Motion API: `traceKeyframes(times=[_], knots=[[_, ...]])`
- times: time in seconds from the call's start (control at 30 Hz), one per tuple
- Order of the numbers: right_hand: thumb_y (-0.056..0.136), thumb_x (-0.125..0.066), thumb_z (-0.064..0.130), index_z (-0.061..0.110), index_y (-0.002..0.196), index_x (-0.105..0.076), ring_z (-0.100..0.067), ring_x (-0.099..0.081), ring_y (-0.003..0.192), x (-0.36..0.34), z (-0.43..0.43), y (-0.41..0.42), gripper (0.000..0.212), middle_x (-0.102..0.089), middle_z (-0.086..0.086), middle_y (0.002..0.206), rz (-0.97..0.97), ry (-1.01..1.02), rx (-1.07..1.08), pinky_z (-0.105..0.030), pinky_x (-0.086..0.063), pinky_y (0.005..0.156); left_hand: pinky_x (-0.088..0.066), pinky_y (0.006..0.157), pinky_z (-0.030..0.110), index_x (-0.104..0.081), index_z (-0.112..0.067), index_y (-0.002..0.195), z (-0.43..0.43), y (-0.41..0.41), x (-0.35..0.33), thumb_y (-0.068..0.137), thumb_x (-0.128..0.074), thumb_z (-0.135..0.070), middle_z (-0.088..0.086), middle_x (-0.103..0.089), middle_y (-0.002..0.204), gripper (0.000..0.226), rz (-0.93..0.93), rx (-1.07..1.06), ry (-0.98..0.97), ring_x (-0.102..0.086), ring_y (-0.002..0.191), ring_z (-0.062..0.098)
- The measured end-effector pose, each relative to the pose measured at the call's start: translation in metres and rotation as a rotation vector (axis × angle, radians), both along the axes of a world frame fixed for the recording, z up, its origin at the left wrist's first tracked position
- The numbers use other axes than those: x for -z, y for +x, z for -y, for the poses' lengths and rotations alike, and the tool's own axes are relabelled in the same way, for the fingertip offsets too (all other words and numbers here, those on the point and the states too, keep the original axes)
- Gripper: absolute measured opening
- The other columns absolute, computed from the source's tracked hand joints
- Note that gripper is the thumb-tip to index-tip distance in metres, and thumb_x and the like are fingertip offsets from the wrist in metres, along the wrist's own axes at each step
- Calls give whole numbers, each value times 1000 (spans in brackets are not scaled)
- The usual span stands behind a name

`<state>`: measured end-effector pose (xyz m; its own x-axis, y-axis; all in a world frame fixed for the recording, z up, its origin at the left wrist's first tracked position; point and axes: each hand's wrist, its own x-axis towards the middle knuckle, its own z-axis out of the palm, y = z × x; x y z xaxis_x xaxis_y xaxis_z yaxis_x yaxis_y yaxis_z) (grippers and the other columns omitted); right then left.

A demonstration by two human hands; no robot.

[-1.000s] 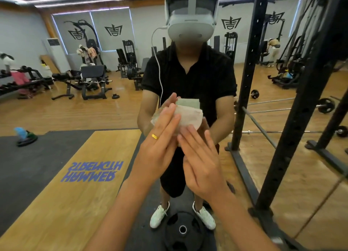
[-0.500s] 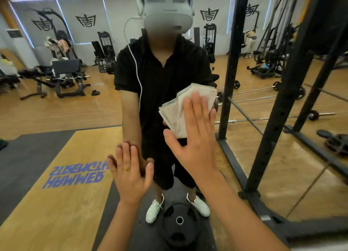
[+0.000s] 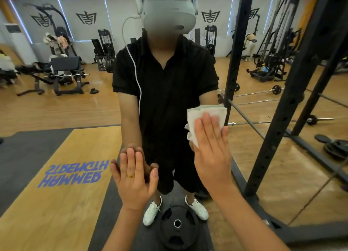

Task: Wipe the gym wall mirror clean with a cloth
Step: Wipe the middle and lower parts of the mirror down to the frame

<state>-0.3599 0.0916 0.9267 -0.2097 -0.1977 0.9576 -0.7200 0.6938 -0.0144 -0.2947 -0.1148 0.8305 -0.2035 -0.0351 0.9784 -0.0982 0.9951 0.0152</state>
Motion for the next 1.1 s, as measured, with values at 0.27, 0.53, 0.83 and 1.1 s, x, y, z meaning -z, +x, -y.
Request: traceKeyframes(times=[0.27,0.53,0.83,1.1], knots=[[103,-54,-2,-1,155,-32,-28,-17,153,-84,-10,-16,57,-30,-19,163,-21,-145,-105,-53,-11,128,1,129,46,-15,-13,165,-1,-5,-4,106,-40,-43,3,-6,174,71,-29,17,-1,-4,160,20],[100,-54,5,7,160,-11,-21,-2,159,-17,-11,-10,74,-15,-6,167,35,4,-61,-46,-4,129,-2,129,47,-18,-13,165,3,-2,0,106,-42,-42,3,-9,174,70,-28,-4,2,-8,160,22],[99,-56,2,4,159,-18,-22,-3,158,-45,-34,-13,71,-18,-11,166,48,-46,-109,-45,-3,129,0,127,56,-8,-14,166,-21,24,-16,107,-39,-50,4,0,174,75,145,166,171,-2,160,28],[99,-55,3,7,161,-15,-21,-2,159,-25,-76,-28,74,-18,-11,167,12,97,-31,-45,0,129,-3,129,50,-21,-9,163,-97,-19,-76,106,-48,-37,3,-11,173,70,167,294,-193,-10,160,22]])
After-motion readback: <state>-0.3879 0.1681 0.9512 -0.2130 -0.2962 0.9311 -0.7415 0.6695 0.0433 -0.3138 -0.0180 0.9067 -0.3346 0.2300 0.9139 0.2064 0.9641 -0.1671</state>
